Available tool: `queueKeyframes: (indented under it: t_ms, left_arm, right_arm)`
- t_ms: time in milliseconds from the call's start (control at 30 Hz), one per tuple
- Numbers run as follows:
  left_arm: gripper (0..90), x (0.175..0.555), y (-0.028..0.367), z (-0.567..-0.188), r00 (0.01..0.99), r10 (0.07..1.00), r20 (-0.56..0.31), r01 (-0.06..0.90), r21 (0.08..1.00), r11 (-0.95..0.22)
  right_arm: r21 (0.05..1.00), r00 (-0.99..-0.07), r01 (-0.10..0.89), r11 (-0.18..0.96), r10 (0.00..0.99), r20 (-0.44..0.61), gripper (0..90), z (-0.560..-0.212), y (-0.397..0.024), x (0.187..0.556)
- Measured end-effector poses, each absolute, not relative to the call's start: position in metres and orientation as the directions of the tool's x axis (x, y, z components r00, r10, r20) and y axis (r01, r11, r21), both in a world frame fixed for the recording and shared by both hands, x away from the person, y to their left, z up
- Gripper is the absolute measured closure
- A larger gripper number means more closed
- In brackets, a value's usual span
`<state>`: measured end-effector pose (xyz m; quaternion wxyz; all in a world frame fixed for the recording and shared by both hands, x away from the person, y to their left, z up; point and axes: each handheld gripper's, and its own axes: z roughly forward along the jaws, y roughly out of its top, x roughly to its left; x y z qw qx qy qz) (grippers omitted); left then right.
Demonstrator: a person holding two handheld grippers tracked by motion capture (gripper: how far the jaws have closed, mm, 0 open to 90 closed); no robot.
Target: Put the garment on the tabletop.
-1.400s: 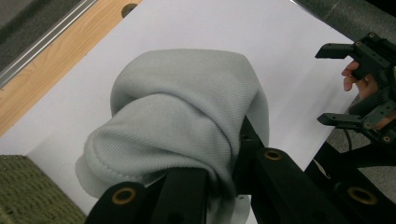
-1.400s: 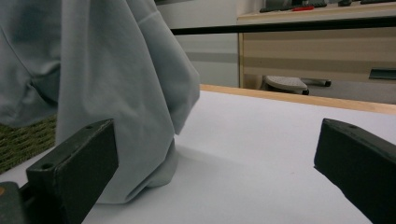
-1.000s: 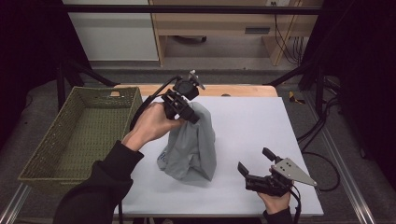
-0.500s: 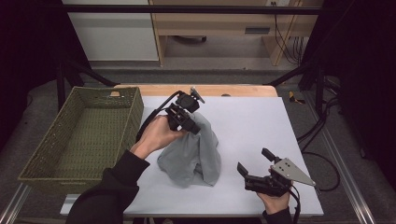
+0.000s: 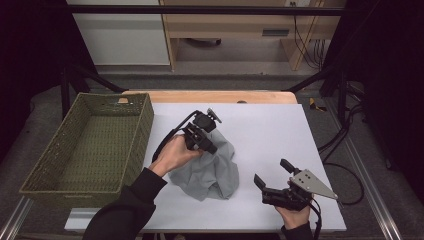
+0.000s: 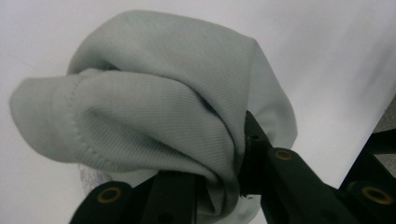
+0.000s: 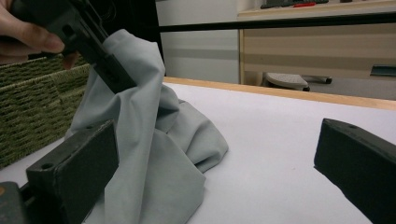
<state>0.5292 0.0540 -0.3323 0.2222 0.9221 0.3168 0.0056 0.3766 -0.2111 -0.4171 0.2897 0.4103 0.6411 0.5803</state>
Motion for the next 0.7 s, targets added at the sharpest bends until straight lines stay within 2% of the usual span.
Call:
queueKeyframes:
  t_ms: [200, 333, 467, 633, 700]
  left_arm:
    - [68.2, 0.531, 0.053, -0.344, 0.800, 0.585, -0.134, 0.581, 0.418, -0.699]
    - [55.6, 0.531, 0.057, -0.342, 0.791, 0.590, -0.163, 0.587, 0.477, -0.655]
    - [38.1, 0.526, 0.062, -0.333, 0.807, 0.581, -0.110, 0.536, 0.548, -0.642]
    - [19.3, 0.521, 0.068, -0.328, 0.800, 0.592, -0.097, 0.521, 0.601, -0.606]
    - [17.8, 0.520, 0.073, -0.327, 0.802, 0.585, -0.123, 0.520, 0.627, -0.580]
  right_arm:
    - [0.982, -0.499, 0.190, -0.010, 0.860, 0.105, 0.1, -0.417, -0.211, 0.377]
    - [0.982, -0.498, 0.187, -0.008, 0.861, 0.102, 0.1, -0.418, -0.211, 0.377]
    - [0.982, -0.501, 0.186, -0.011, 0.859, 0.105, 0.1, -0.417, -0.211, 0.378]
    - [0.981, -0.499, 0.194, -0.016, 0.859, 0.112, 0.1, -0.418, -0.211, 0.378]
    - [0.981, -0.501, 0.193, -0.013, 0.859, 0.109, 0.1, -0.418, -0.211, 0.378]
